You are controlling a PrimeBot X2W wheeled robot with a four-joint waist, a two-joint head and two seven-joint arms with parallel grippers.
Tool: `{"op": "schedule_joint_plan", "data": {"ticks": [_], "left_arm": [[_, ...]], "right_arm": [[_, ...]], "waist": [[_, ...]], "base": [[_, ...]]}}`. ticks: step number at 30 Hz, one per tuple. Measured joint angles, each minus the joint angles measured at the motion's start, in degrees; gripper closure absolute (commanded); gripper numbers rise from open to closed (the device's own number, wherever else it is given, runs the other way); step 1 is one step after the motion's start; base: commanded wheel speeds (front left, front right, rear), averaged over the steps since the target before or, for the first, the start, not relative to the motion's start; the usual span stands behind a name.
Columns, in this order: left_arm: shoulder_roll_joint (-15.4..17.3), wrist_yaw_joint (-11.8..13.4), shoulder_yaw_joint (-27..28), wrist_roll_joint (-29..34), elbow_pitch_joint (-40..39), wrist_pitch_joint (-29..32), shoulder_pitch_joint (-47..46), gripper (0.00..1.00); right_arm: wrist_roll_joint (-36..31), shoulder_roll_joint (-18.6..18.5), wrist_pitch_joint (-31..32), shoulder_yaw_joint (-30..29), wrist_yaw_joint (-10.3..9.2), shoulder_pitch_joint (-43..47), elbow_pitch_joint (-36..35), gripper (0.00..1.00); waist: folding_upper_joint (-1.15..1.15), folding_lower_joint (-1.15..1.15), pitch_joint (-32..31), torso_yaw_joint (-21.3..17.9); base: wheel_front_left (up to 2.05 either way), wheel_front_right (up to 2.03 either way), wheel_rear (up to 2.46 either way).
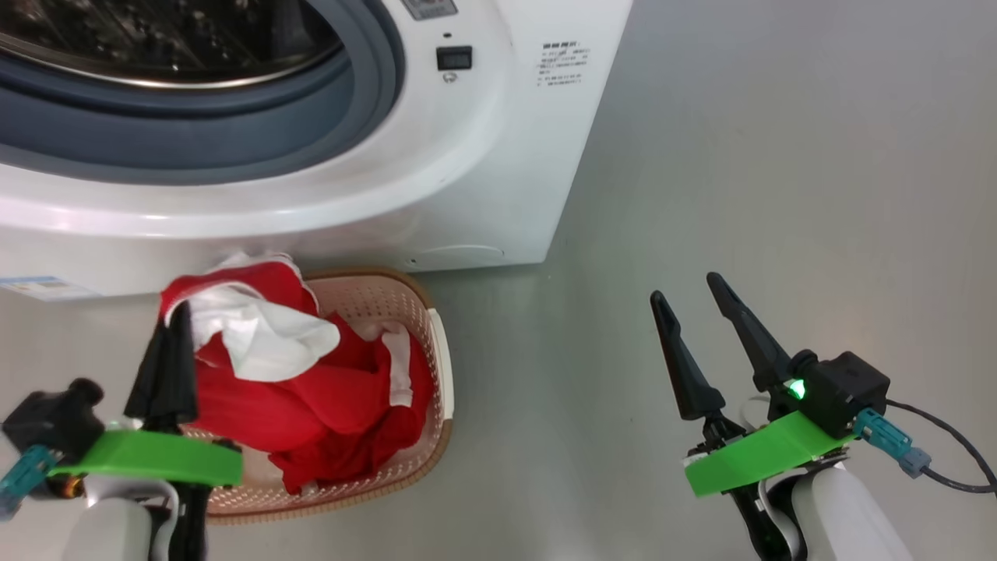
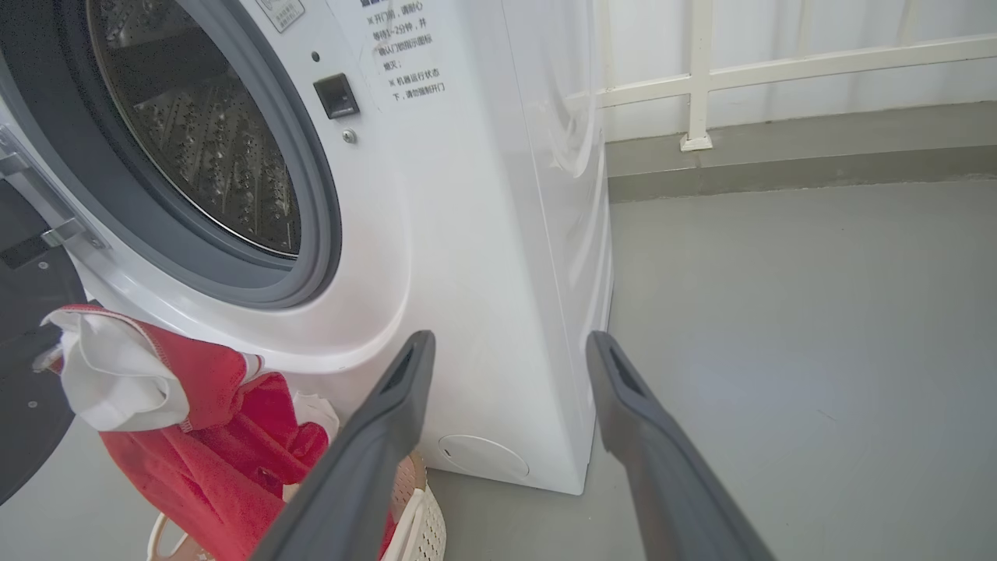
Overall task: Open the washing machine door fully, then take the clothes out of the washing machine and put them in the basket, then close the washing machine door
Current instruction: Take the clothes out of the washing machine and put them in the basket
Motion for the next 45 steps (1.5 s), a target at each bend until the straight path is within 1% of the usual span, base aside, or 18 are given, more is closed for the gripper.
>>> {"op": "schedule_joint_plan", "data": {"ticks": [5, 8, 14, 26, 32, 37, 45], "left_arm": [[0.6, 0.0, -2.5, -0.7, 4.8, 0.0, -3.5, 1.00], [1.7, 0.0, -4.0, -0.9, 8.6, 0.0, -5.3, 1.00], [2.2, 0.0, -7.9, -1.6, 17.9, 0.0, -9.4, 1.00], [5.4, 0.0, -19.7, -5.3, 33.8, 0.0, -20.4, 1.00], [5.9, 0.0, -25.0, -8.9, 40.5, 0.0, -24.6, 1.00], [6.3, 0.0, -29.5, -13.5, 44.1, 0.1, -27.1, 1.00], [7.4, 0.0, -35.4, -20.0, 45.5, 0.8, -29.8, 1.00]], "right_arm": [[0.0, 0.0, 0.0, 0.3, 0.00, -1.9, -0.8, 0.00], [0.1, 0.0, 0.0, 0.6, 0.00, -2.5, -1.2, 0.00], [0.2, 0.0, 0.0, 1.0, 0.00, -4.1, -1.9, 0.00], [0.2, 0.0, 0.0, 1.3, 0.00, -7.3, -3.3, 0.00], [0.2, 0.0, 0.0, 1.7, 0.00, -8.4, -3.7, 0.00], [0.2, 0.0, 0.0, 2.6, 0.00, -9.3, -4.1, 0.00], [0.1, 0.0, 0.0, 2.9, 0.00, -9.5, -4.3, 0.00]], "waist": [[0.00, 0.00, 2.5, -0.6], [0.00, 0.00, 4.1, -1.0], [0.00, 0.00, 7.4, -1.9], [0.00, 0.00, 14.3, -3.6], [0.00, 0.00, 17.2, -4.6], [0.00, 0.00, 19.2, -5.5], [0.00, 0.00, 21.2, -6.6]], "base": [[0.00, 0.00, 0.00], [0.00, 0.00, 0.00], [0.00, 0.00, 0.00], [0.00, 0.00, 0.00], [0.00, 0.00, 0.00], [0.00, 0.00, 0.00], [0.00, 0.00, 0.00]]}}
